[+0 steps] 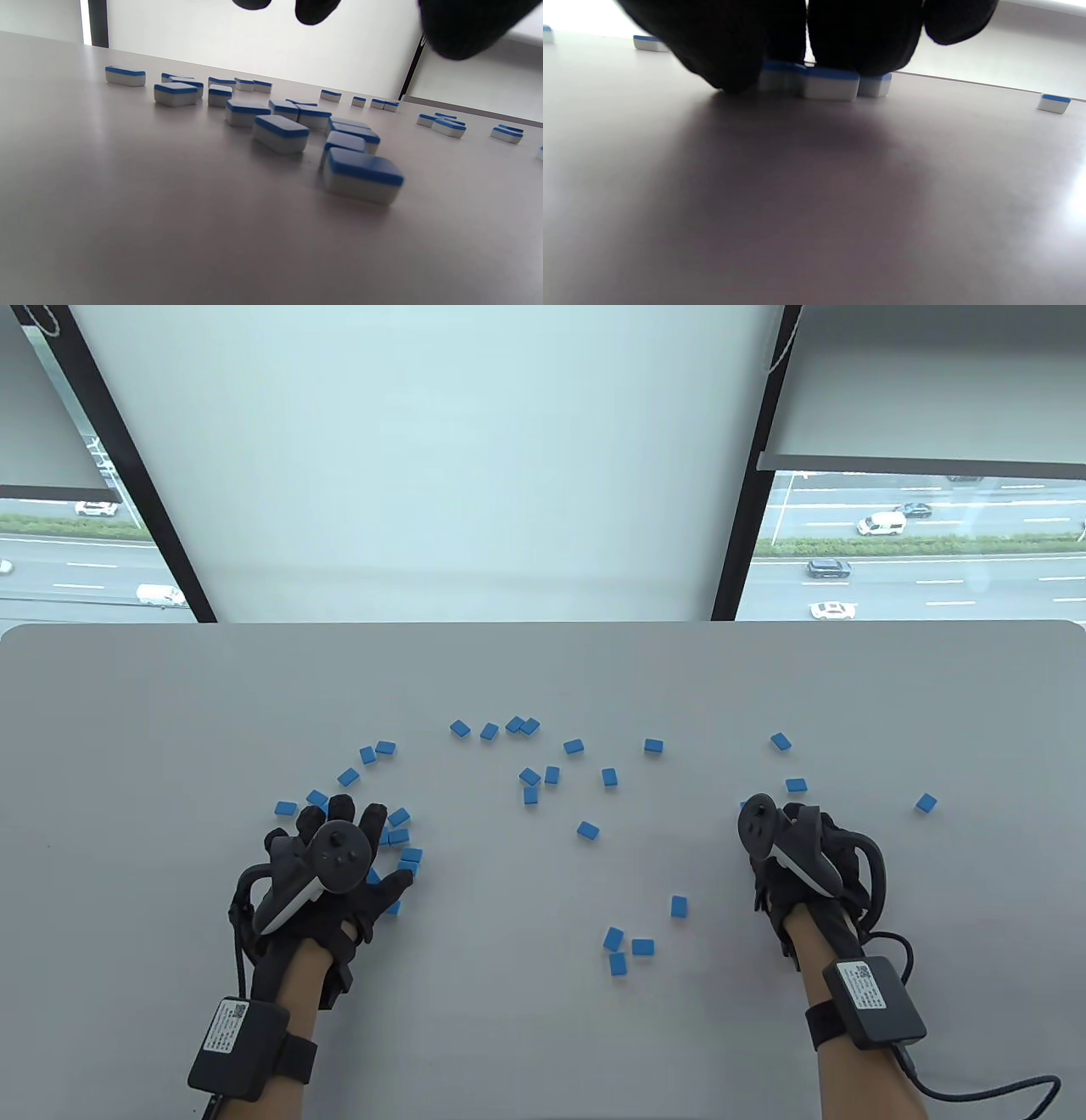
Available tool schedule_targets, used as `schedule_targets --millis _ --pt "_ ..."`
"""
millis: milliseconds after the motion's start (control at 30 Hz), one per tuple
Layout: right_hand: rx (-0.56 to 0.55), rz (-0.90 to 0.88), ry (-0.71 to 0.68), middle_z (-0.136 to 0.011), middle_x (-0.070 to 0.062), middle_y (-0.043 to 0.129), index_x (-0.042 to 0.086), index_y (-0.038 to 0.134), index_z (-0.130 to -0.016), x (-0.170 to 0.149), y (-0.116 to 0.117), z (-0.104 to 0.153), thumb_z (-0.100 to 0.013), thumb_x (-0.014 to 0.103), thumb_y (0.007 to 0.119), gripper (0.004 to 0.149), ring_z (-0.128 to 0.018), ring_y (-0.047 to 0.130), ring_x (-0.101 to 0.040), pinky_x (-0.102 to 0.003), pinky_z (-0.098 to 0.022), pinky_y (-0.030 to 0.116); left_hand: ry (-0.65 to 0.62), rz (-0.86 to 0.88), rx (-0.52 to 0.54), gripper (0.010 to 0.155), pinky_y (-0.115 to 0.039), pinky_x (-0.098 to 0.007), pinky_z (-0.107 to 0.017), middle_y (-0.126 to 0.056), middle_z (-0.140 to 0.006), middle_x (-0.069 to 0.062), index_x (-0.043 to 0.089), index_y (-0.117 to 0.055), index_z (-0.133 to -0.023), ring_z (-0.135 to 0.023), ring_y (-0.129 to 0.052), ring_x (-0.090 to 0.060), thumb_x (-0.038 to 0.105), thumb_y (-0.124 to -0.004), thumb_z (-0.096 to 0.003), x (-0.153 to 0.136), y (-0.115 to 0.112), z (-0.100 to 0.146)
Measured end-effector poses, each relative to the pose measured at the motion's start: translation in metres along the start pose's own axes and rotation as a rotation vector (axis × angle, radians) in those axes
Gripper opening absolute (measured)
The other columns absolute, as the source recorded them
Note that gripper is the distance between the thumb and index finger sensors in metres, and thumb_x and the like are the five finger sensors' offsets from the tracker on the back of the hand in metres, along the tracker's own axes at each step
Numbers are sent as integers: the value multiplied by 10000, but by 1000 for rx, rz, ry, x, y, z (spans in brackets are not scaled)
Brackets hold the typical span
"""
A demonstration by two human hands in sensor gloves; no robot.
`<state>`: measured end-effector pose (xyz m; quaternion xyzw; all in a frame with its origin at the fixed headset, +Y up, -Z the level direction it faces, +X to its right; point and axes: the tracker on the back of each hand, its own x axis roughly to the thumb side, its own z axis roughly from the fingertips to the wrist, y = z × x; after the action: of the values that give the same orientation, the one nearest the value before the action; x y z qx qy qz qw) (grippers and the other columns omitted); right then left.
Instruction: Build mahjong tile wall
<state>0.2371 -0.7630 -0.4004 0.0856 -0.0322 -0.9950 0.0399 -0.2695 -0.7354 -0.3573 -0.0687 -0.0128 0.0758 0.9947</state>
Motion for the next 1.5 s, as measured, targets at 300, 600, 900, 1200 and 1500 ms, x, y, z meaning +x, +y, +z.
schedule_targets --millis 300,600,900,1200,1500 --pt "63 -26 9 -959 -99 613 191 688 -930 4 -1 -3 -398 309 857 570 -693 737 -333 -565 -611 589 7 2 -8 877 -243 -751 -688 -263 -1207 -26 370 -362 -1121 -1088 -247 -443 730 -664 -380 -1 0 0" --pt "-38 -22 -63 -939 -100 617 188 636 -934 11 -21 13 -413 312 832 571 -663 740 -310 -553 -601 595 7 3 -2 875 -242 -751 -687 -263 -1207 -25 369 -361 -1121 -1088 -247 -443 729 -665 -383 -1 1 0" --pt "-108 -131 -271 -863 -95 737 176 649 -925 57 -40 37 -398 322 849 583 -574 823 -278 -536 -556 682 13 -3 -14 876 -241 -752 -686 -261 -1208 -23 369 -360 -1122 -1088 -247 -443 729 -664 -383 -1 0 0" --pt "-8 28 -424 -858 -65 735 221 727 -905 119 -23 61 -385 346 885 558 -585 797 -269 -528 -566 659 11 -3 -13 875 -240 -751 -686 -262 -1208 -24 368 -362 -1121 -1088 -247 -442 727 -666 -383 -1 0 0" --pt "30 30 -400 -854 -56 736 237 712 -911 118 -15 60 -395 365 867 554 -584 795 -270 -528 -562 656 8 -4 -13 875 -238 -750 -688 -259 -1207 -25 368 -361 -1121 -1088 -244 -443 727 -665 -384 0 -1 0"
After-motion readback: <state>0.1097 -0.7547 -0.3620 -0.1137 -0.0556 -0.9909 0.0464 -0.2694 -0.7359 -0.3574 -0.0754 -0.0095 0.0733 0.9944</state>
